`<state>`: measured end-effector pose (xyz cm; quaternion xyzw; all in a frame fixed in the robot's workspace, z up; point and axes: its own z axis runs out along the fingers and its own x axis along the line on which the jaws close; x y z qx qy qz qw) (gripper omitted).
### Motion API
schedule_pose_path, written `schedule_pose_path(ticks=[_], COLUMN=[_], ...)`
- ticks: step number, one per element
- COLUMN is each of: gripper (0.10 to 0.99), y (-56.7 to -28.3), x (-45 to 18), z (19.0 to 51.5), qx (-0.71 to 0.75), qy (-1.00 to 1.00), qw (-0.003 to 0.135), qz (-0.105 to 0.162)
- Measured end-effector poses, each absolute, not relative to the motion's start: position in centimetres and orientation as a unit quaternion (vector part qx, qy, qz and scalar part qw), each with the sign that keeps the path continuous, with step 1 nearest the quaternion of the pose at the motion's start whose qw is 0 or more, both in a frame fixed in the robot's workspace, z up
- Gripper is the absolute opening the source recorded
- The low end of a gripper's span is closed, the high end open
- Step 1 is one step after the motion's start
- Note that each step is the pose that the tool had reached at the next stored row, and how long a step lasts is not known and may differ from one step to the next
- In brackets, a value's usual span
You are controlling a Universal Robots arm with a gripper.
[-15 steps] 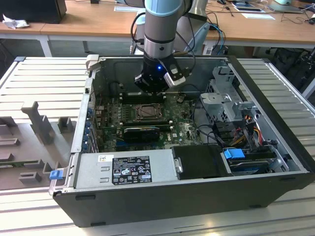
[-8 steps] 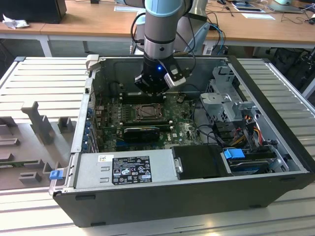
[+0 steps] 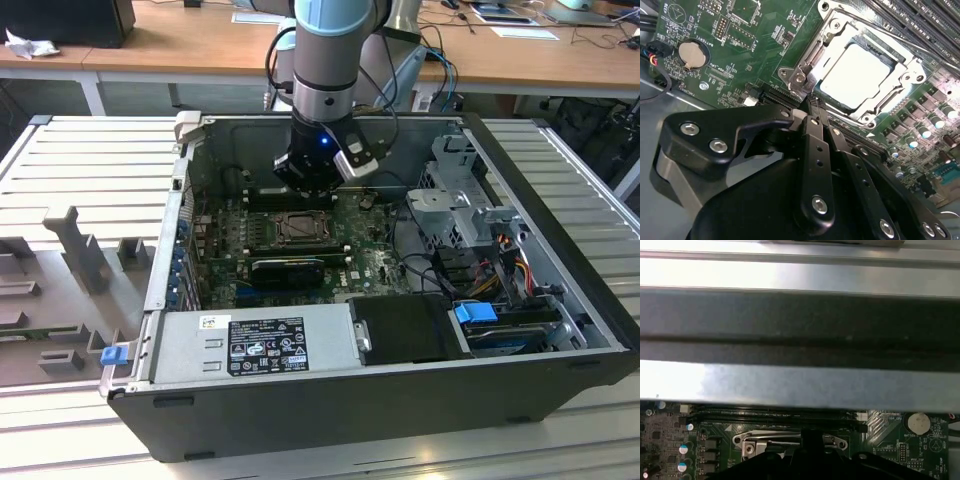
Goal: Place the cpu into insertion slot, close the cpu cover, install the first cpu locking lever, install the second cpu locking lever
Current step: 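Install the second cpu locking lever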
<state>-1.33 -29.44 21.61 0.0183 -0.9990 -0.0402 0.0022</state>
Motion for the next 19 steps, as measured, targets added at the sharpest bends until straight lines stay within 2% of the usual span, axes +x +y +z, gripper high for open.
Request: schedule_pose_path(ticks=[19], gripper=[0.106], y=[-30.5], x=[-1.3], z=[22.1], qx=[0.018], qy=[-0.999], qw=[0.002], qz=[-0.040])
